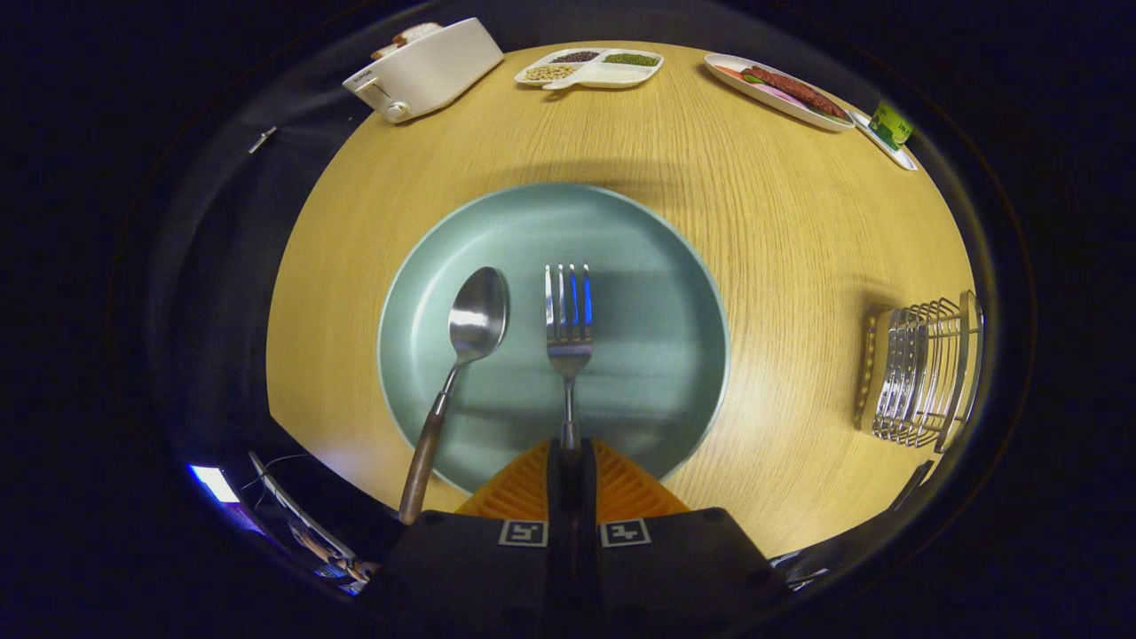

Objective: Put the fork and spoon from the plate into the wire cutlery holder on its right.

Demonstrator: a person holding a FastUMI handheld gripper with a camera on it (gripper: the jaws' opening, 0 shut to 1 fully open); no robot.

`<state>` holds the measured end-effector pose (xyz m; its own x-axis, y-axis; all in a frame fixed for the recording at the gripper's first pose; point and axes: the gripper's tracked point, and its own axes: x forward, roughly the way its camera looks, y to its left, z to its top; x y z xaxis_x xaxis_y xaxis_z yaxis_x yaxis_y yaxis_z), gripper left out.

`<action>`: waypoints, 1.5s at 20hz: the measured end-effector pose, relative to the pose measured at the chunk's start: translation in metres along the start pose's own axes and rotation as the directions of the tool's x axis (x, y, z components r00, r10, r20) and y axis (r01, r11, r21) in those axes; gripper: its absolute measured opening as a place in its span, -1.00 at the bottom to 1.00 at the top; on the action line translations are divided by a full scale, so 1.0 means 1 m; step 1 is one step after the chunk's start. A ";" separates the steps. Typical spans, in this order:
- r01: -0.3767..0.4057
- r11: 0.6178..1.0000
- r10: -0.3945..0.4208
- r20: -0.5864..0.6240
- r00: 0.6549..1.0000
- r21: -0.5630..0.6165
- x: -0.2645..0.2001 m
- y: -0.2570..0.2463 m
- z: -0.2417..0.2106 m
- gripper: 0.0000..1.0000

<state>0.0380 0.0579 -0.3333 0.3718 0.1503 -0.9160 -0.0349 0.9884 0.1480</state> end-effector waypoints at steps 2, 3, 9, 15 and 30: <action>-0.021 0.999 0.021 0.000 1.000 -0.024 -0.014 -0.002 0.001 -0.87; -0.028 0.999 0.028 0.003 1.000 -0.034 -0.022 -0.003 0.002 -0.87; -0.093 0.989 0.090 -0.032 0.995 -0.118 -0.091 -0.026 0.003 -0.87; -0.053 0.986 0.038 -0.098 0.995 -0.159 -0.150 -0.099 0.003 -0.87; 0.045 0.998 -0.065 -0.481 0.874 -0.052 -0.168 -0.221 -0.025 -0.87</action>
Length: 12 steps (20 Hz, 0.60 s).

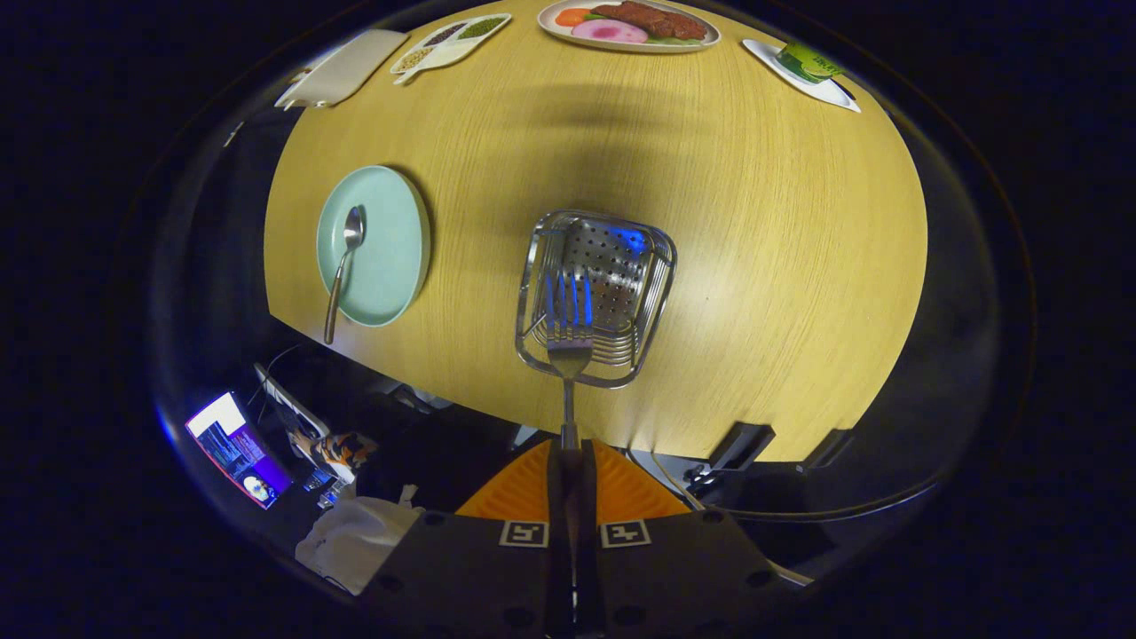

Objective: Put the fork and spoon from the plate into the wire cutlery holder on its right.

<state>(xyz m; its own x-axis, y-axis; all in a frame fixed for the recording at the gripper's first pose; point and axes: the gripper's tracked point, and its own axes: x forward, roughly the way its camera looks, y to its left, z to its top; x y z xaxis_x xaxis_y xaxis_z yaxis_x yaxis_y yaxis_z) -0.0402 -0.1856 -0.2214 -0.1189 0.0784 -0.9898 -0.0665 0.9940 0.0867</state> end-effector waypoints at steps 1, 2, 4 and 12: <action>0.006 1.000 -0.006 -0.014 1.000 0.006 0.000 -0.003 0.003 -0.87; 0.007 1.000 -0.006 -0.026 1.000 0.013 0.000 -0.004 0.006 -0.87; 0.013 1.000 -0.013 -0.056 0.998 0.007 0.000 -0.005 0.009 -0.87; 0.071 0.996 -0.075 -0.080 0.994 -0.054 -0.005 -0.011 0.032 -0.70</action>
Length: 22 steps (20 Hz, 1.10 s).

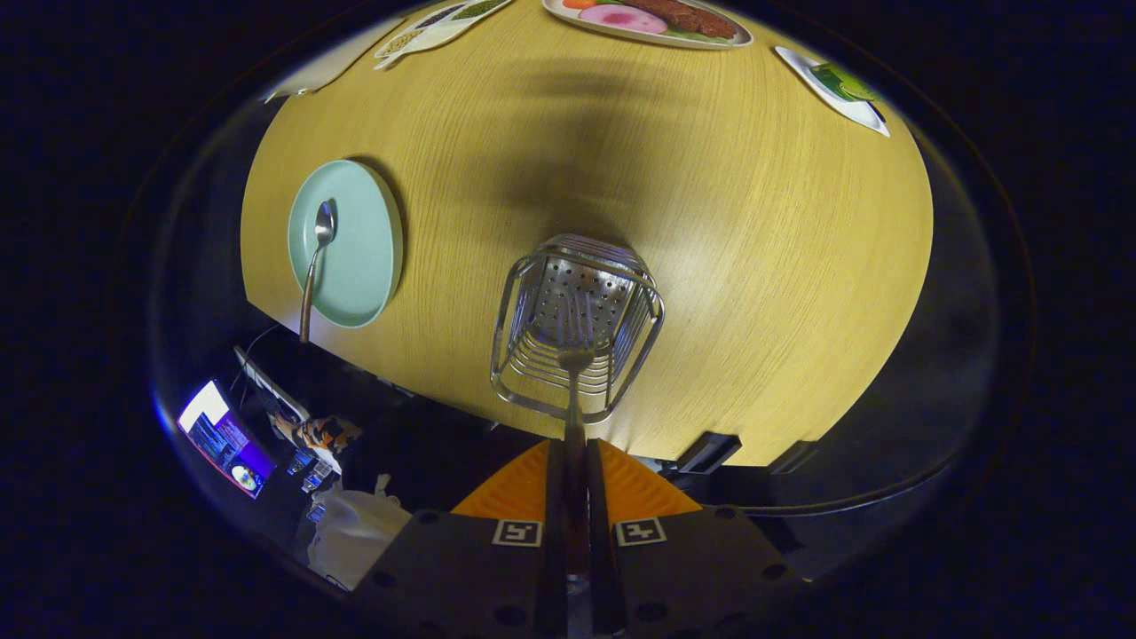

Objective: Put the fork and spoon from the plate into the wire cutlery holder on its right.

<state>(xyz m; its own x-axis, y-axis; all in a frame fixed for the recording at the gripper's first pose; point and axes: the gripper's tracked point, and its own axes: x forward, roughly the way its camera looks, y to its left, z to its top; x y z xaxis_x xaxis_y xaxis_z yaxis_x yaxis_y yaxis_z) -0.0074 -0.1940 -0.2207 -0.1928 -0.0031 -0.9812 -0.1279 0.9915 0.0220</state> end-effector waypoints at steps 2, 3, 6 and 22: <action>0.010 1.000 -0.011 0.034 0.999 0.008 -0.006 -0.001 0.012 -0.32; 0.004 1.000 -0.004 0.067 0.998 -0.003 -0.013 0.000 0.018 0.01; -0.023 0.999 0.030 0.207 0.978 -0.040 -0.036 0.011 0.037 0.57; 0.062 0.979 0.131 0.834 0.536 -0.193 -0.122 0.149 0.037 0.99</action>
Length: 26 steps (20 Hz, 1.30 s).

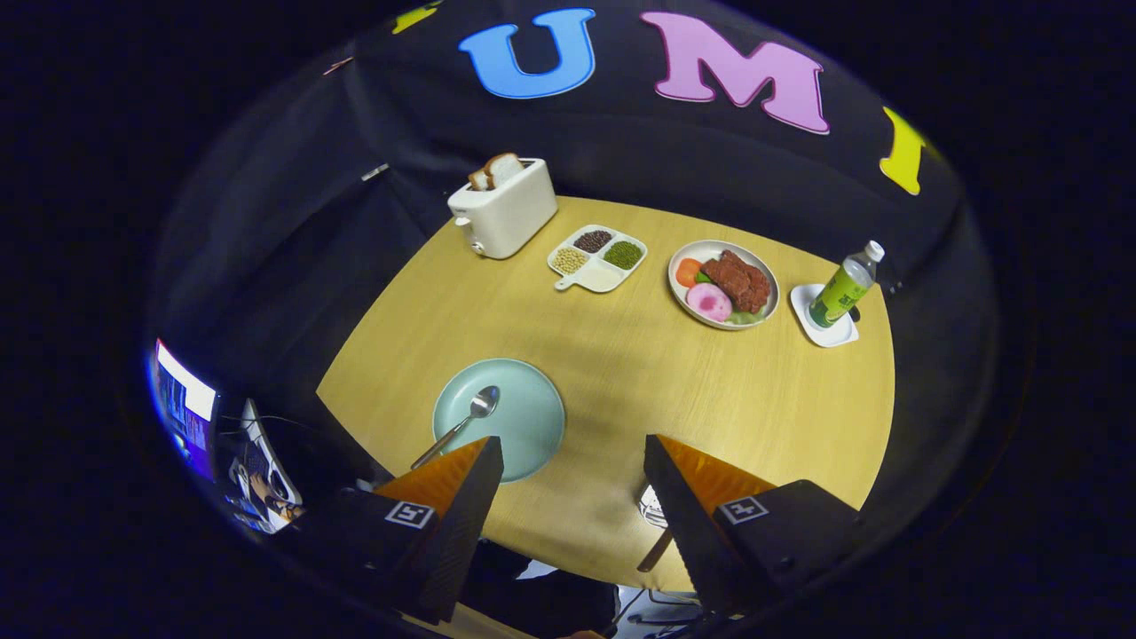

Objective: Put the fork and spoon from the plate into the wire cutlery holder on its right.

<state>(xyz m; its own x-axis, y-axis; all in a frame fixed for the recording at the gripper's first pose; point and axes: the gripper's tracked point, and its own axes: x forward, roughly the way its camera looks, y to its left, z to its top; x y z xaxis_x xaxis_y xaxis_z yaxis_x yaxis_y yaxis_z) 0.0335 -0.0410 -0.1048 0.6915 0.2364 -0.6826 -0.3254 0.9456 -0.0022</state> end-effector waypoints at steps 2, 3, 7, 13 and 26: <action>-0.001 1.000 0.002 0.038 0.999 -0.009 0.006 0.019 0.002 0.99; -0.008 1.000 0.008 0.054 0.998 0.001 0.007 0.032 0.002 0.99; -0.044 0.992 0.036 0.066 0.997 0.118 0.036 0.079 -0.002 0.99; -0.016 0.966 0.029 -0.049 0.998 0.256 0.120 0.132 -0.050 0.99; 0.162 0.930 -0.071 -0.270 0.960 0.330 0.208 0.128 -0.119 0.76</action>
<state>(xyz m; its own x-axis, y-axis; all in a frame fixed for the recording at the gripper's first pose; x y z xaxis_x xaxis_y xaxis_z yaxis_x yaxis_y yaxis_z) 0.0591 0.1021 -0.3334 0.5130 0.0995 -0.8526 0.0221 0.9914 0.1290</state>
